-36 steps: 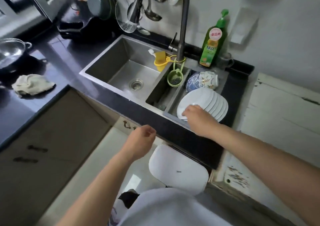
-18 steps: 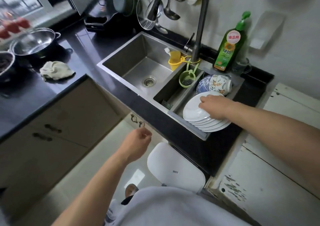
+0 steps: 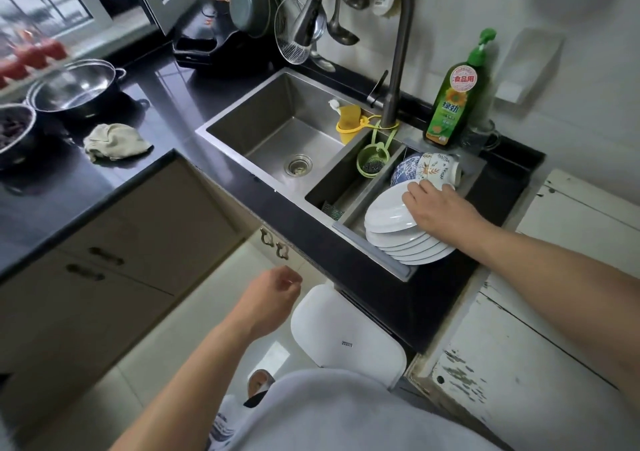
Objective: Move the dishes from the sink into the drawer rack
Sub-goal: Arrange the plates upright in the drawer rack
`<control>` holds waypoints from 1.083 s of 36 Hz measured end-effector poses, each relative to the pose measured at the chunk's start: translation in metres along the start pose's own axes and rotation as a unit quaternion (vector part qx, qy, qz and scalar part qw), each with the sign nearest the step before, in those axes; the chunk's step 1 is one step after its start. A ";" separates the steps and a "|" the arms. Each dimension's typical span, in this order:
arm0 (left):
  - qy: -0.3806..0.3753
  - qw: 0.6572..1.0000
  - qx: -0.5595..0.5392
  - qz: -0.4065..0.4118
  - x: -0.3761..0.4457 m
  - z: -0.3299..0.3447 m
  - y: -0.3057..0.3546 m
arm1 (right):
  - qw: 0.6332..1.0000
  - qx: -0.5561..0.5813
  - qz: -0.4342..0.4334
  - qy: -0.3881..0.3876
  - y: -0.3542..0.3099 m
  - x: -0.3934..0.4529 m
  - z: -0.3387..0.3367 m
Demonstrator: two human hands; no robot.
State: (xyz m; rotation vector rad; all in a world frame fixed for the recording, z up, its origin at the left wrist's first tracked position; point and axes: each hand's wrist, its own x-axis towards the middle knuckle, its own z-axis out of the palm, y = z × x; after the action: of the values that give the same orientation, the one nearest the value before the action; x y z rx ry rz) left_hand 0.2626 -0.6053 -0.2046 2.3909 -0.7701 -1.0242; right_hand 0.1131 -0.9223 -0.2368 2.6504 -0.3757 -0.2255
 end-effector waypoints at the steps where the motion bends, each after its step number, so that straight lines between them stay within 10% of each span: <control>1: 0.001 1.000 0.002 -0.002 0.000 -0.001 0.000 | 1.000 0.002 0.004 0.024 0.002 -0.001 -0.001; 7: 0.012 0.999 -0.027 -0.020 -0.001 -0.005 -0.010 | 0.969 0.168 0.104 0.147 0.001 -0.016 -0.028; 10: -0.022 0.989 -0.137 -0.057 0.000 0.000 -0.010 | 0.868 0.382 0.270 0.169 -0.013 -0.018 -0.055; 12: -0.054 0.957 -0.270 -0.091 -0.001 0.006 -0.006 | 0.694 0.586 0.398 0.129 -0.026 -0.020 -0.073; 16: -0.116 0.837 -0.526 -0.100 -0.008 0.023 0.006 | 0.181 0.884 0.423 0.087 -0.088 -0.041 -0.094; 20: -0.125 0.774 -0.616 -0.077 -0.017 0.035 0.021 | 0.038 0.932 0.360 0.007 -0.151 -0.060 -0.090; 26: -0.027 0.776 -0.617 -0.129 -0.020 0.046 0.019 | 0.095 0.928 0.347 -0.097 -0.182 -0.072 -0.078; 32: 0.053 0.736 -0.655 -0.159 -0.015 0.038 0.002 | 0.262 0.909 0.228 -0.230 -0.157 -0.072 -0.065; 37: 0.122 0.703 -0.678 -0.175 -0.015 0.028 -0.010 | 0.726 0.658 0.143 -0.139 -0.110 -0.044 -0.048; 39: 0.135 0.698 -0.678 -0.184 -0.018 0.028 -0.012 | 0.836 0.530 0.131 -0.055 -0.084 -0.024 -0.036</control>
State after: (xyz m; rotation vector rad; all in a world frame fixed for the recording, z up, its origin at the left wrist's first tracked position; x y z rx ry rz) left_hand 0.2351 -0.5891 -0.2205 1.2416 0.5424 -0.8203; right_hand 0.1173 -0.8283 -0.2403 3.5981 -1.1796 -0.0798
